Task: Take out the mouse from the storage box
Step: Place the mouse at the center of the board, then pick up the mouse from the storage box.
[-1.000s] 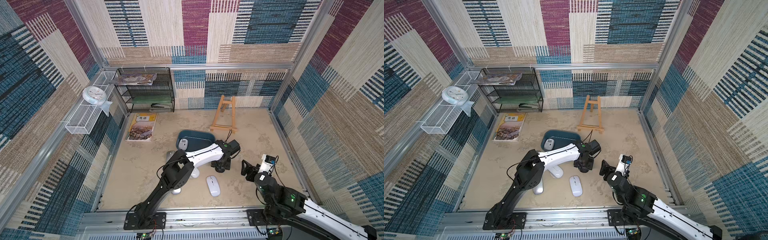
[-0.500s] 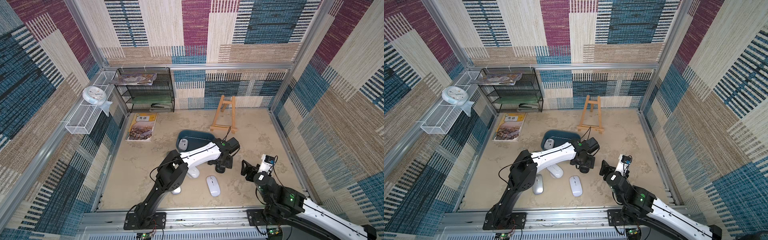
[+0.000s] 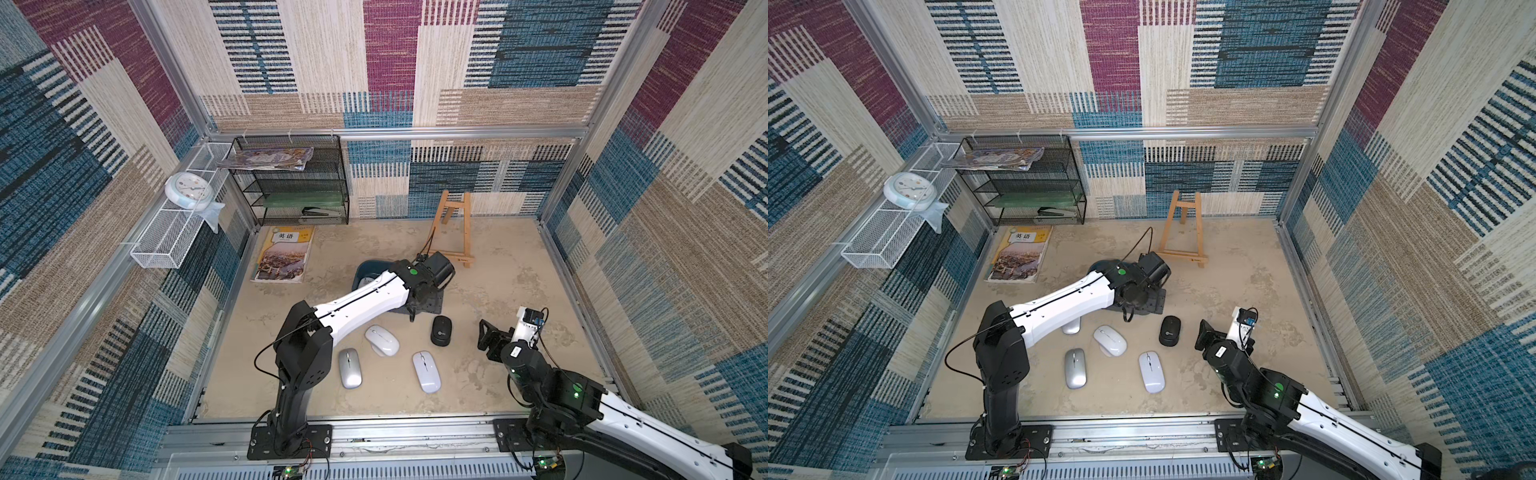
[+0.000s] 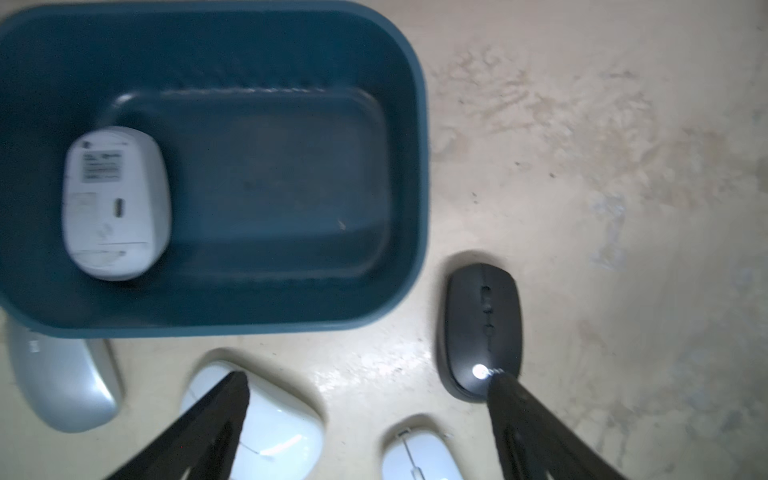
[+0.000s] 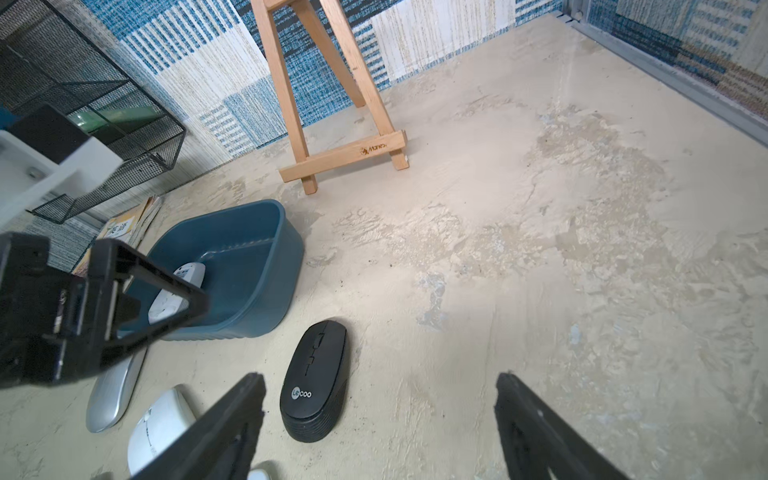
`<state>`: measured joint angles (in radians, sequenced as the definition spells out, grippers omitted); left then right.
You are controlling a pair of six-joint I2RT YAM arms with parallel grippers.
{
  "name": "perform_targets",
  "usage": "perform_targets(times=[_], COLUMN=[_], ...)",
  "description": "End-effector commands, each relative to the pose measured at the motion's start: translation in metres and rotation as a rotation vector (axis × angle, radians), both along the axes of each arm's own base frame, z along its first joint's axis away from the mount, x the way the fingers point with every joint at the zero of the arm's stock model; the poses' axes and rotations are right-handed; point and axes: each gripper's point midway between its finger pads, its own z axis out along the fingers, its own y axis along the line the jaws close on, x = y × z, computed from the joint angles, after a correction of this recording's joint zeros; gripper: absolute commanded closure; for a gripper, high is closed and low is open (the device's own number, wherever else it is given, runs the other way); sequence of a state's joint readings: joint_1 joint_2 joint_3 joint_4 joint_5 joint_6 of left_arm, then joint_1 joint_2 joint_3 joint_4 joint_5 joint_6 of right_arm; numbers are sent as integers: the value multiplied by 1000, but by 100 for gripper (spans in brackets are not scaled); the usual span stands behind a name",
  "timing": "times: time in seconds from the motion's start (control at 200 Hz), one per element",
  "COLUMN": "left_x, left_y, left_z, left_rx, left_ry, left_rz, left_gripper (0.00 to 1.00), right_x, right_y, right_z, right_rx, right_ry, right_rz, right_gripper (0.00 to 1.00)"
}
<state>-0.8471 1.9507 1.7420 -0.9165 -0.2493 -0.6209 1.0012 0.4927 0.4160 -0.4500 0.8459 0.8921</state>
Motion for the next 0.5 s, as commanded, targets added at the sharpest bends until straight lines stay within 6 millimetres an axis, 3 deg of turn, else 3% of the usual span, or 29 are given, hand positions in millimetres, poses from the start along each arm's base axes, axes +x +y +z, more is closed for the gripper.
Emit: perform_targets(times=[0.0, 0.175, 0.496], left_x=[15, 36, 63], left_y=[45, 79, 99], left_z=[3, -12, -38], left_rx=[133, 179, 259], left_ry=[-30, 17, 46], left_rz=[42, 108, 185], left_gripper=[4, 4, 6], right_x=[3, 6, 7], right_y=[8, 12, 15], right_z=[8, 6, 1], right_rx=[28, 19, 4], right_ry=[-15, -12, 0], right_rz=[14, 18, 24], right_gripper=[10, 10, 10])
